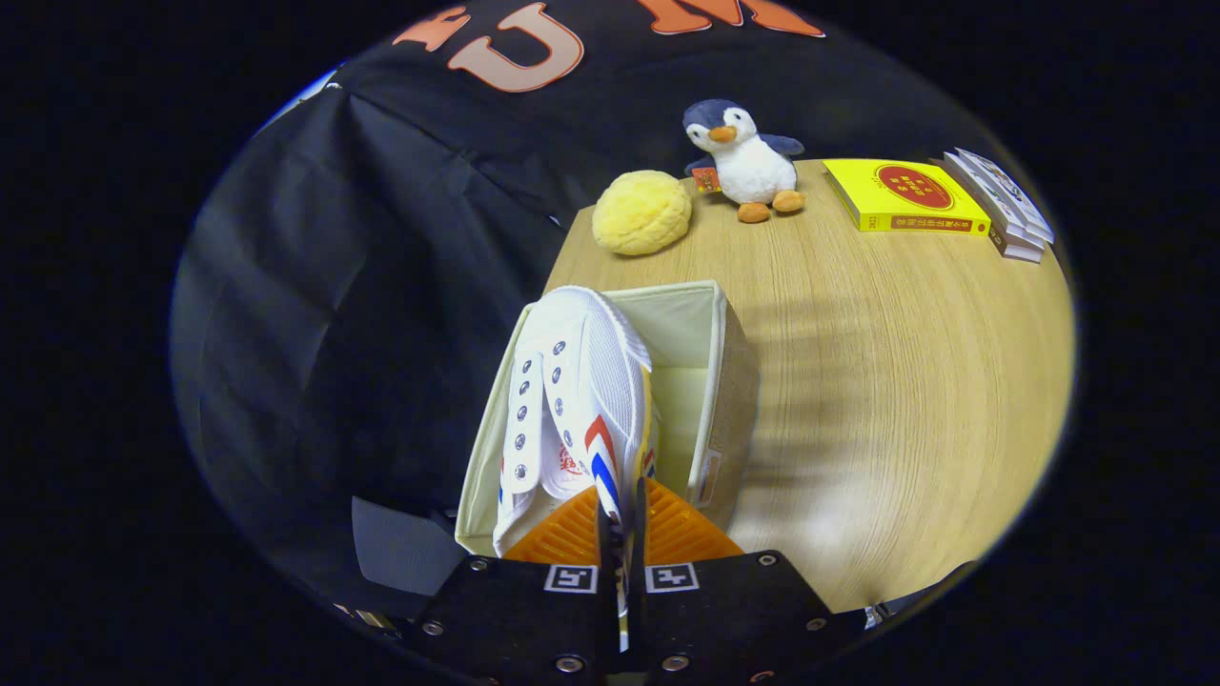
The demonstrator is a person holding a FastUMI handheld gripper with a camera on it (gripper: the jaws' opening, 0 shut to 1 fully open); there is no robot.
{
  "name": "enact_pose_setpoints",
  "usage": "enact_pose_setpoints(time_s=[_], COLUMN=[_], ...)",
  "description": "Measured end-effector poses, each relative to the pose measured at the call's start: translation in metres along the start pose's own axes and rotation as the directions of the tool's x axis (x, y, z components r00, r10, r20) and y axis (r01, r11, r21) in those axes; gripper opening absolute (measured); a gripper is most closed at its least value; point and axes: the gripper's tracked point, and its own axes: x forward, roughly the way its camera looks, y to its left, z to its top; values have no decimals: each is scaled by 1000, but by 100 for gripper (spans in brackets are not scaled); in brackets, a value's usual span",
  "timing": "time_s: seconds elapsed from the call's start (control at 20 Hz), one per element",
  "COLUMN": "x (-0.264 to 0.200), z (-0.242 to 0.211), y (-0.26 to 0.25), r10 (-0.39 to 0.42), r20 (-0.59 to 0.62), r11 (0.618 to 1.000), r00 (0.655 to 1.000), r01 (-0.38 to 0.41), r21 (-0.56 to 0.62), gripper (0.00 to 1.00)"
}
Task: Open the storage box then place both shoes into the box .Put the left shoe in first, then the right shoe, with the right side of both shoes facing outward in a uniform manner.
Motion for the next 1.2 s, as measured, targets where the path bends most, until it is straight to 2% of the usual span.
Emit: enact_pose_setpoints(time_s=[0.15, 0.35, 0.6, 0.7, 0.8, 0.9, 1.05, 1.2], x=[0, 9, 11, 4, -5, -14, -32, -54], z=[-6, -9, -13, -16, -9, 3, 20, 36], y=[-1, -4, -1, 1, 7, 5, 1, -10], r10=[-79, -130, -146, -136, -90, -62, -17, 27], r20=[-10, -14, -25, -27, 1, 33, 91, 164], r11=[997, 992, 989, 991, 996, 998, 1000, 1000], r00=[997, 991, 989, 990, 996, 998, 996, 986], r01=[79, 130, 145, 136, 90, 62, 17, -25], r21=[6, 3, -23, -15, -6, -6, 0, -16], gripper=[4, 8, 24, 31, 41, 36, 41, 56])
